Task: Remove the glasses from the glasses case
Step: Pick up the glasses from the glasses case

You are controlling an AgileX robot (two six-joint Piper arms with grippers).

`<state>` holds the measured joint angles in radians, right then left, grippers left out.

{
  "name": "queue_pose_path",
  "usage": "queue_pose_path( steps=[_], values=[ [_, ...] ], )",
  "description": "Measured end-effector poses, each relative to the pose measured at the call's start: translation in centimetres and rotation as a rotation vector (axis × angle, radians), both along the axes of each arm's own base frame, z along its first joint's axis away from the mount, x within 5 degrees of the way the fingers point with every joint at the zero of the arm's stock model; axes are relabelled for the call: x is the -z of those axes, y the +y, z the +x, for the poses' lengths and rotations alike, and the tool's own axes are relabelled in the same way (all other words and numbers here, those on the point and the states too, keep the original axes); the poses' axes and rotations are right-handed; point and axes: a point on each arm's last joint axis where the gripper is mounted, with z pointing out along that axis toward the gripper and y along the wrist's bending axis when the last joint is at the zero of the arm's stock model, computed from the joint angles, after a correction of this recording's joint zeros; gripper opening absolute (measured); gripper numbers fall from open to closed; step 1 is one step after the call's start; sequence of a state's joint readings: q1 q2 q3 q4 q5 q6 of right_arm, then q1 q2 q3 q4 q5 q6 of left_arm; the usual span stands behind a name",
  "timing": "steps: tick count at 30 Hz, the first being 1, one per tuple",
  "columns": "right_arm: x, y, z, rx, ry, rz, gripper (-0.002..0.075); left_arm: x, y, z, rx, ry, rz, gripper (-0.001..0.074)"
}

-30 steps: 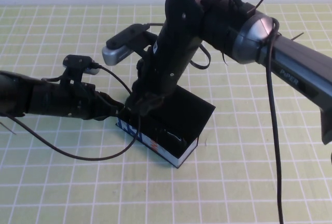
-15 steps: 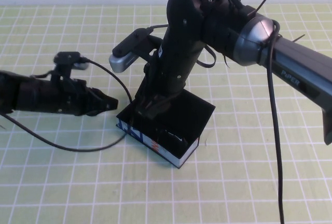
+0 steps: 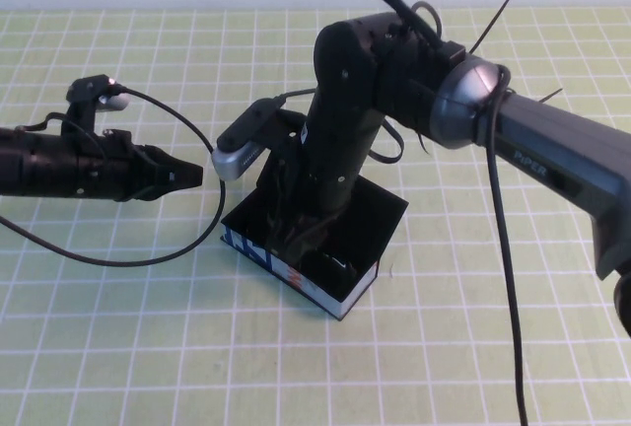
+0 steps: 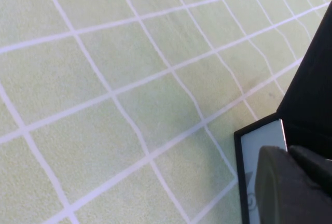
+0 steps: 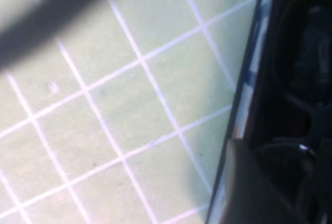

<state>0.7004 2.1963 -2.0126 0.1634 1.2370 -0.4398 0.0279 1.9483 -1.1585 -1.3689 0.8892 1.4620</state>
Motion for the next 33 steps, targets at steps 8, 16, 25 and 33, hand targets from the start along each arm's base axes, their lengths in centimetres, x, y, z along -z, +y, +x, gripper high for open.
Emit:
queue_pose_path(
  steps=[8,16,25,33],
  values=[
    [1.9,0.3,0.4,-0.007,0.022,-0.029,0.0307,0.0,0.0,0.0,0.005,0.003,-0.006,-0.0004],
    [0.6,0.4,0.9,0.048,-0.015,-0.011,0.0323,0.0,0.0,0.0,0.005,0.003,-0.006,-0.0004],
    [1.2,0.8,1.7,0.059,-0.040,-0.029,0.0323,0.0,0.0,0.0,0.004,0.005,-0.007,-0.0004],
    [2.8,0.8,2.1,0.056,-0.031,-0.067,0.0323,0.0,0.0,-0.1,0.004,0.006,-0.006,-0.0004]
  ],
)
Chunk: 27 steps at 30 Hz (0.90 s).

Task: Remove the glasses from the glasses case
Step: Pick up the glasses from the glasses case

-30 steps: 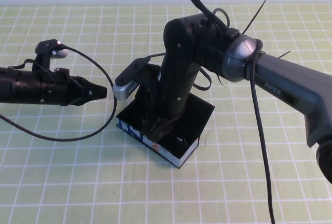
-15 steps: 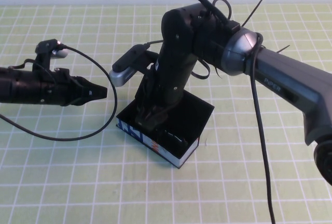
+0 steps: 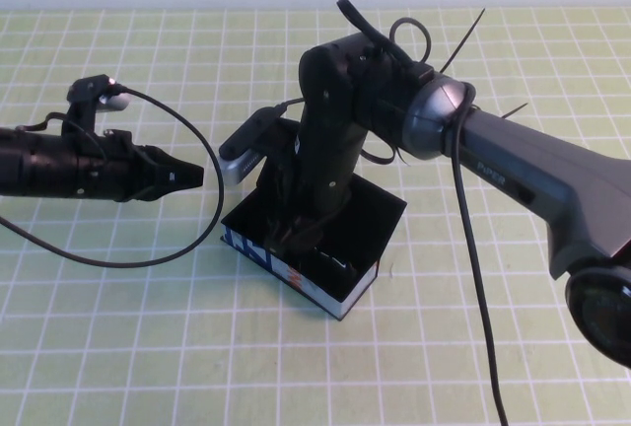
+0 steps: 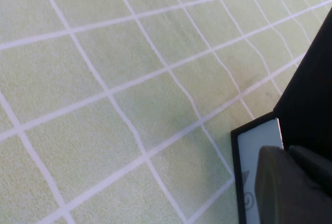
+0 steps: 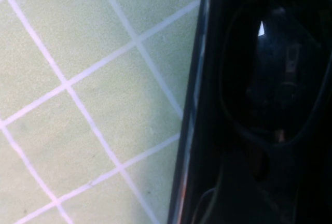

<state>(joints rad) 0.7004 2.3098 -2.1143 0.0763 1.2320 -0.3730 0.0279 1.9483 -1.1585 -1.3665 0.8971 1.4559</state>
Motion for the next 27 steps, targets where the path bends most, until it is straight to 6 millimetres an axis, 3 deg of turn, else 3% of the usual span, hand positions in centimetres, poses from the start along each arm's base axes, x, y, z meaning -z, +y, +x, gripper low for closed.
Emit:
queue_pose_path(
  steps=[12,24,27],
  values=[
    [0.5,0.0,0.1,0.000,0.007,-0.008,0.0305,0.0,0.0,0.0,0.000,0.000,0.000,-0.0004],
    [1.2,0.1,0.2,-0.002,0.015,-0.018,0.0069,0.0,0.0,0.0,-0.001,0.002,0.000,-0.0004],
    [0.9,0.1,0.2,-0.002,0.009,-0.016,0.0064,0.0,0.0,-0.1,0.005,0.003,-0.006,-0.0004]
  ],
)
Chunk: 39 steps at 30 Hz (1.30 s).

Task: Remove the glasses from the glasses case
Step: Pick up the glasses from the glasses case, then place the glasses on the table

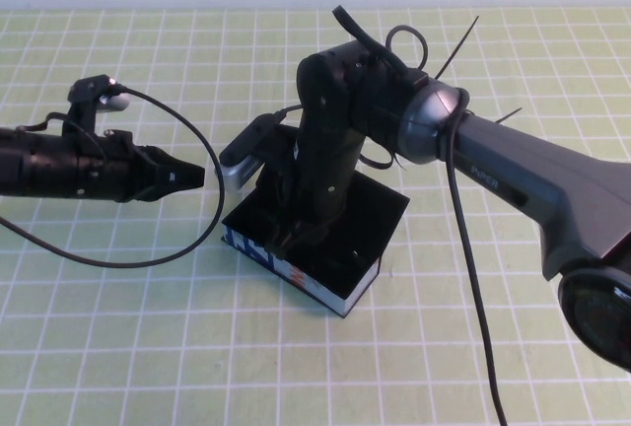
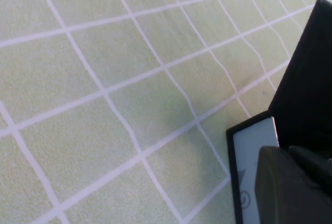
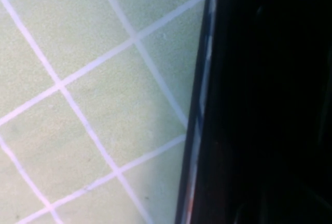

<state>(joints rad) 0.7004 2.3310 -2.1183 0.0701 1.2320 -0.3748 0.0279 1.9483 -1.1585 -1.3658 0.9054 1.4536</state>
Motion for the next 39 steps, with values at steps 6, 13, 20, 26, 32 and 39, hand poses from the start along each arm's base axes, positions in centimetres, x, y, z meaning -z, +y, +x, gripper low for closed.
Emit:
queue_pose_path(
  steps=[6,13,20,26,32,39],
  values=[
    [-2.5,-0.2,0.0,0.010,-0.060,0.026,0.0064,-0.1,-0.1,-0.1,0.011,0.008,-0.014,-0.0004],
    [-9.4,-1.4,-1.4,0.063,-0.156,0.125,0.0063,-2.7,-0.2,-0.7,0.011,-0.046,-0.019,-0.0004],
    [-14.7,-5.6,-1.3,0.258,-0.235,0.169,0.0063,-6.4,0.0,-2.1,-0.011,-0.146,0.005,-0.0004],
    [-15.8,-12.8,-0.4,0.482,-0.188,0.174,0.0063,-7.5,0.7,-4.5,-0.126,-0.202,0.064,-0.0004],
    [-12.2,-17.2,-0.5,0.652,-0.042,0.112,0.0063,-8.7,0.8,-7.1,-0.203,-0.269,0.021,-0.0004],
    [-7.0,-16.9,-0.6,0.735,0.015,0.169,0.0062,-9.0,0.8,-10.4,-0.245,-0.302,-0.019,-0.0004]
  ],
)
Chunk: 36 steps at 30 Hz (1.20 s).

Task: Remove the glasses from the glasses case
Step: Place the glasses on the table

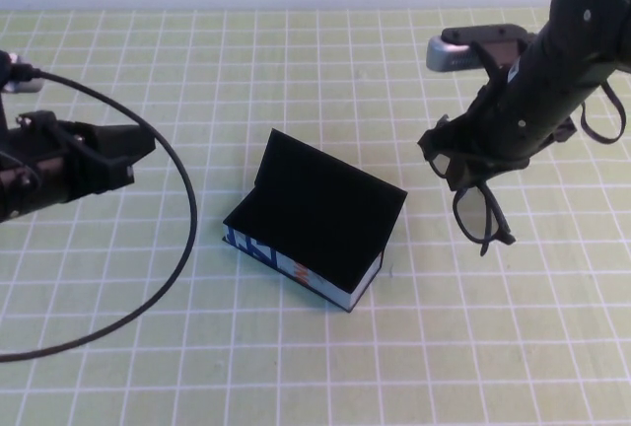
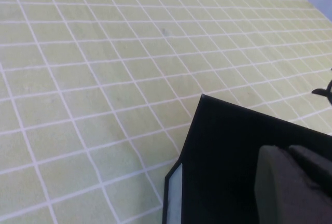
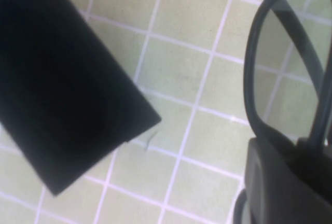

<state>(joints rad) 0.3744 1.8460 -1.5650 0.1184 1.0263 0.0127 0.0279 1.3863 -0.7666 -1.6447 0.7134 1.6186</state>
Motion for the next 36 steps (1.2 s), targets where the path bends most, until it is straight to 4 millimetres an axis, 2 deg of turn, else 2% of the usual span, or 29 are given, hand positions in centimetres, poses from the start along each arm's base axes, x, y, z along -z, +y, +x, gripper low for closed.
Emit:
queue_pose_path(
  steps=[3,7,16,21,24,30,33,36],
  values=[
    [1.5,0.0,-0.1,0.027,-0.004,0.017,0.0062,-0.1,0.0,-1.2,-0.009,-0.021,-0.003,-0.0004],
    [2.3,0.2,0.3,0.076,-0.018,0.045,0.0062,-0.1,0.0,-2.2,-0.005,-0.045,0.017,-0.0004],
    [6.9,0.7,1.9,0.141,0.060,0.032,0.0062,-0.3,0.0,-2.3,-0.002,-0.065,0.026,-0.0004],
    [8.6,0.8,2.4,0.148,0.067,0.015,0.0071,-0.3,0.0,-2.3,-0.001,-0.070,0.029,-0.0004],
    [8.7,0.8,2.5,0.149,0.064,0.012,0.0117,-0.3,0.0,-2.3,0.001,-0.072,0.031,-0.0004],
    [8.8,0.5,2.5,0.128,0.048,-0.030,0.0268,-0.3,0.0,-2.3,0.010,-0.090,0.051,-0.0004],
    [8.5,0.1,2.4,0.107,0.048,-0.073,0.0296,-0.3,0.0,-2.3,0.028,-0.124,0.090,-0.0004],
    [7.2,-0.2,2.3,0.089,0.037,-0.104,0.0304,-0.3,0.0,-2.3,0.033,-0.134,0.101,-0.0004]
  ],
)
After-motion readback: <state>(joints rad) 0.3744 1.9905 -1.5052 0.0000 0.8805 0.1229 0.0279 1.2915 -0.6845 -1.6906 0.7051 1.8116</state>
